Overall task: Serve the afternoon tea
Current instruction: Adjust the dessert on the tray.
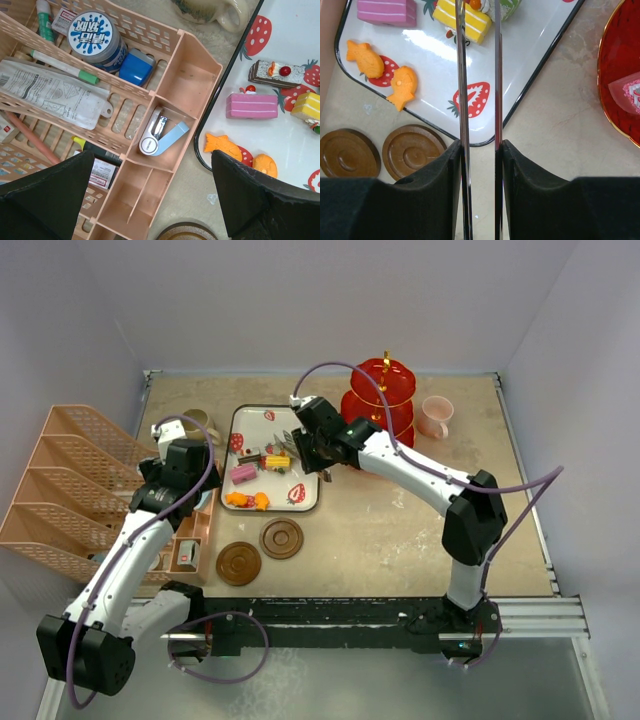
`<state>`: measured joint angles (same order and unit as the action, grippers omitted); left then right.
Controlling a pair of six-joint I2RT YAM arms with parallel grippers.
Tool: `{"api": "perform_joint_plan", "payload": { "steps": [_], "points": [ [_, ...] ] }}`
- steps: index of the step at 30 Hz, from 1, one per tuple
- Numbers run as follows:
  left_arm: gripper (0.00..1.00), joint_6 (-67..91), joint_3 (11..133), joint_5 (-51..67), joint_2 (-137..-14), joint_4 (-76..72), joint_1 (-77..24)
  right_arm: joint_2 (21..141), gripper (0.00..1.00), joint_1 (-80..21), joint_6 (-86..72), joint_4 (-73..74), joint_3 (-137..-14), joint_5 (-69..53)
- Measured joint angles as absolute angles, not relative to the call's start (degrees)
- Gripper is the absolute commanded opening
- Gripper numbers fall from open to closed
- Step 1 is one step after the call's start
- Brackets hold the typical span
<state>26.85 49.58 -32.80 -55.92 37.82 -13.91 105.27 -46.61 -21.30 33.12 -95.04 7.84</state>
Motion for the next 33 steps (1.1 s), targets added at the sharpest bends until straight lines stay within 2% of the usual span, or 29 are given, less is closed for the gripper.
{"api": "perform_joint_plan", "payload": {
  "steps": [21,33],
  "points": [
    [0.98,26.85,49.58,-32.8,-56.34,37.82,-13.91,111.18,0.4,-46.87,-17.32,35.11,-99.48,8.05],
    [0.98,26.85,49.58,-32.88,-56.69,37.85,-13.91,112.18,0.35,-46.59,-17.8,36.56,-100.12,8.16]
  ]
}}
